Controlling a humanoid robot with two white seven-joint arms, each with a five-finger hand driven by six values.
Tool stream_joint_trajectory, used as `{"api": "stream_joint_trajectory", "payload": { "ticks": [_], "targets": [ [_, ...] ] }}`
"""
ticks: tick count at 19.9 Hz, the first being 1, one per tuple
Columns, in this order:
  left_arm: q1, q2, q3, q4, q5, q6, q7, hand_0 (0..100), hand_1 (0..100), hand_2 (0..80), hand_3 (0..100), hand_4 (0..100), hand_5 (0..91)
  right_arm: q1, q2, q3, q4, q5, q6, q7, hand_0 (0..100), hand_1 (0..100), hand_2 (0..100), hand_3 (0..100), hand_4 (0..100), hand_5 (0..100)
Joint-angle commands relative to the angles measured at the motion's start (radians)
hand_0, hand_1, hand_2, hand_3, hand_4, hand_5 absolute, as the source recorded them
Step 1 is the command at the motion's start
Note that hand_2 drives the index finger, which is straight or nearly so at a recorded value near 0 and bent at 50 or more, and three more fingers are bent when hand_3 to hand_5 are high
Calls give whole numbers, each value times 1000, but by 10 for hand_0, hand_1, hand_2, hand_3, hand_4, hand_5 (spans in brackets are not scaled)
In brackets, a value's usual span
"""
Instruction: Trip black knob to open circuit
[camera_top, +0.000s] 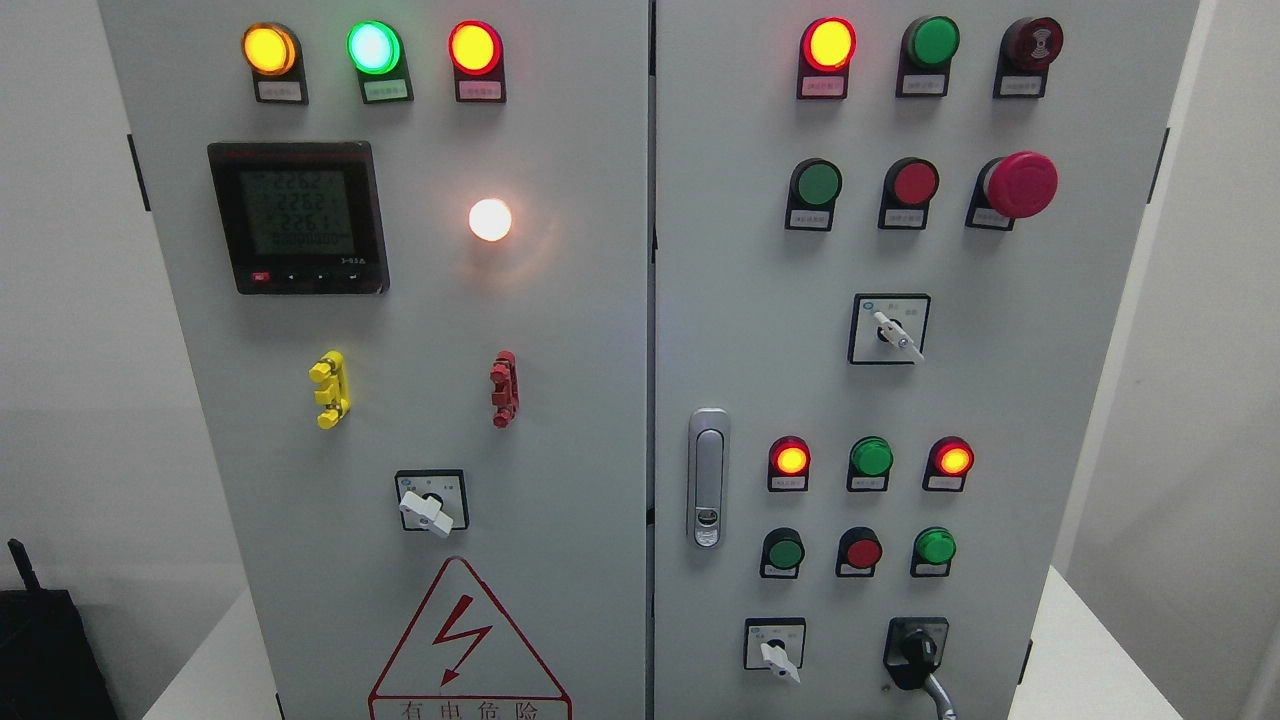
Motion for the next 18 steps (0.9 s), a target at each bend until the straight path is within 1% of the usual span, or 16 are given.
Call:
{"api": "stream_joint_trajectory", "payload": {
  "ticks": [1, 3, 15, 18],
  "targets": [
    [0, -1, 1, 1, 2, 1, 0, 120, 389, 0, 0, 0, 0, -20, -2, 26, -30, 1, -23, 13, 879, 937, 0, 1000, 1000, 915],
    [0, -1, 1, 1, 2, 1, 0, 120, 389, 0, 0, 0, 0, -20, -2, 43, -32, 2, -23, 12, 879, 937, 0, 1000, 1000, 915],
    [0, -1, 1, 1, 2, 1, 0, 120, 389, 0, 0, 0, 0, -19, -2, 46, -41, 2, -23, 12, 881, 941, 0, 1000, 1000, 913],
    [0, -1, 1, 1, 2, 1, 0, 120, 389, 0, 0, 0, 0, -20, -2, 57, -46, 2, -23, 12, 883, 942, 0, 1000, 1000, 913]
  ]
}}
